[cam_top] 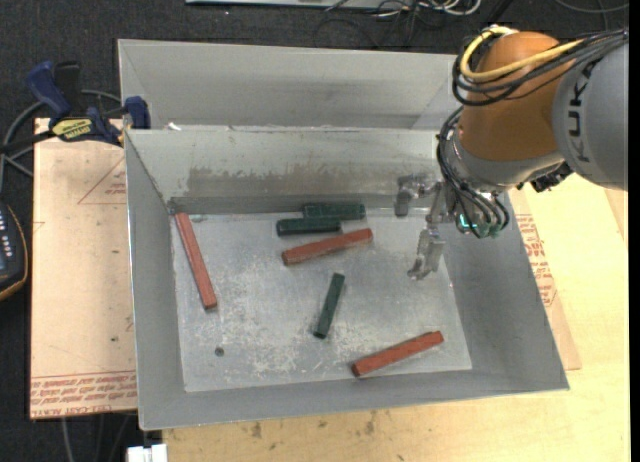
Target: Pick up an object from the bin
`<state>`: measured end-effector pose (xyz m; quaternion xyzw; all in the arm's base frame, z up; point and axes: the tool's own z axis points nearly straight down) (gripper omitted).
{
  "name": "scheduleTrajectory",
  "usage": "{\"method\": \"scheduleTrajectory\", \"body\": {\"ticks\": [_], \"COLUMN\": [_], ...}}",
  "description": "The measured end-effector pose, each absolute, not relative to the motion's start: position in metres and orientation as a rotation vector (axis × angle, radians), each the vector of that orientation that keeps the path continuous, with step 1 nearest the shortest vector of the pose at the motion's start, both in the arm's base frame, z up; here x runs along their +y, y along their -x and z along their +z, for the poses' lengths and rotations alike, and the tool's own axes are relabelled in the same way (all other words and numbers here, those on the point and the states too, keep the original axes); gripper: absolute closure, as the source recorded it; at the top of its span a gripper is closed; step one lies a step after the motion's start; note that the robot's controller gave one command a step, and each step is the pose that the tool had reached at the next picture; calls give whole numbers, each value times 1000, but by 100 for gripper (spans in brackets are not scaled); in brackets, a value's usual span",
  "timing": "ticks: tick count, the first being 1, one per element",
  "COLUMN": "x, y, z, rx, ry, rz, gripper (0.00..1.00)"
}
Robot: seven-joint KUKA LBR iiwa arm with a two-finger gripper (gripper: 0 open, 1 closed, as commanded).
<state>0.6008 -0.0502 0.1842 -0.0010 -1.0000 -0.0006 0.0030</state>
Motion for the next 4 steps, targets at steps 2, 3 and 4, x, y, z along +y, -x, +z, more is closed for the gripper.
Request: {"method": "scheduleTrajectory", "body": {"ticks": [2,3,4], "x": [51,50,72], "y": [-544,-546,-549], "z": [69,71,212], "rx": [-3067,-3071,-3072], "ry": [-671,-669,-713], "rz": [-4,-2,0], "gripper": [0,100,100]}}
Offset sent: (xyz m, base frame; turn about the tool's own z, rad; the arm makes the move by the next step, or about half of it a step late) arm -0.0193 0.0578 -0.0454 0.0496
